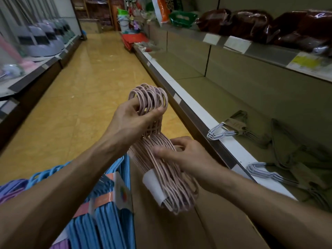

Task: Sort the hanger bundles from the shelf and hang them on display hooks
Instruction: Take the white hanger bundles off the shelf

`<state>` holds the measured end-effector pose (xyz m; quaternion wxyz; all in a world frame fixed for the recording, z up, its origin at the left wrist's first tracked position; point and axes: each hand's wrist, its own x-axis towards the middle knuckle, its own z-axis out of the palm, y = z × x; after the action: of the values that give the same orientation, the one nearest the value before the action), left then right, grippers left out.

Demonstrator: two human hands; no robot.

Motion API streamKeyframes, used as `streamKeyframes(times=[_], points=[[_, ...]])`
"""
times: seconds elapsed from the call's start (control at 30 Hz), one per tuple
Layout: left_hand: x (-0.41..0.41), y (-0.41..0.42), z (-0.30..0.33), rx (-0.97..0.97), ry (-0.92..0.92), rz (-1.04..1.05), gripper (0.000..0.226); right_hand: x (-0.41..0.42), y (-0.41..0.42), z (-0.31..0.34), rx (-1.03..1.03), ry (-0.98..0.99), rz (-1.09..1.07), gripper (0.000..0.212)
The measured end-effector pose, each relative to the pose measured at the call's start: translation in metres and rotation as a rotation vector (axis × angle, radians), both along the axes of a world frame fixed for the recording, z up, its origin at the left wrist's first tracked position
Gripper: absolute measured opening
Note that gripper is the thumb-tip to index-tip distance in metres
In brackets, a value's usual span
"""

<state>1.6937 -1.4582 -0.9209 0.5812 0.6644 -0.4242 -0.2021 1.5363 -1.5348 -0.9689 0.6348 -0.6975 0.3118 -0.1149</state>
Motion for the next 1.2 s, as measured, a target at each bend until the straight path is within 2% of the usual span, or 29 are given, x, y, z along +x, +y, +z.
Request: streamKeyframes(times=[0.1, 0.2, 0.27, 0.4, 0.5, 0.6, 0.63, 0.77, 0.87, 1.0, 1.2], points=[[0.004, 0.01, 0.004, -0.053, 0.057, -0.11, 0.023, 0.006, -0.013, 0.003, 0.382, -0.047, 0.165, 0.063], [0.006, 0.014, 0.008, -0.063, 0.07, -0.211, 0.032, 0.016, -0.014, 0.007, 0.627, -0.149, 0.235, 0.048], [0.006, 0.016, 0.008, -0.068, 0.078, -0.255, 0.034, 0.024, -0.012, 0.009, 0.706, -0.178, 0.259, 0.048], [0.004, 0.022, 0.013, -0.016, 0.049, -0.284, 0.032, 0.032, -0.004, 0.006, 0.727, -0.201, 0.236, 0.037], [0.011, 0.032, 0.026, 0.207, -0.097, -0.297, 0.039, 0.03, 0.003, -0.003, 0.743, -0.221, 0.213, 0.031], [0.027, 0.045, 0.038, 0.558, -0.306, -0.224, 0.08, 0.028, 0.005, -0.02, 0.715, -0.181, 0.179, 0.037], [0.034, 0.049, 0.038, 0.64, -0.341, -0.187, 0.084, 0.027, 0.007, -0.028, 0.685, -0.143, 0.167, 0.038], [0.05, 0.06, 0.02, 0.724, -0.364, -0.092, 0.079, 0.028, 0.017, -0.06, 0.592, -0.001, 0.12, 0.037], [0.053, 0.063, 0.002, 0.759, -0.547, -0.104, 0.085, 0.034, 0.026, -0.079, 0.585, 0.044, 0.095, 0.033], [0.052, 0.06, -0.013, 0.8, -0.623, -0.166, 0.063, 0.045, 0.038, -0.094, 0.523, 0.113, 0.078, 0.035], [0.058, 0.063, -0.032, 0.892, -0.718, -0.203, 0.044, 0.054, 0.052, -0.113, 0.477, 0.155, 0.079, 0.031]])
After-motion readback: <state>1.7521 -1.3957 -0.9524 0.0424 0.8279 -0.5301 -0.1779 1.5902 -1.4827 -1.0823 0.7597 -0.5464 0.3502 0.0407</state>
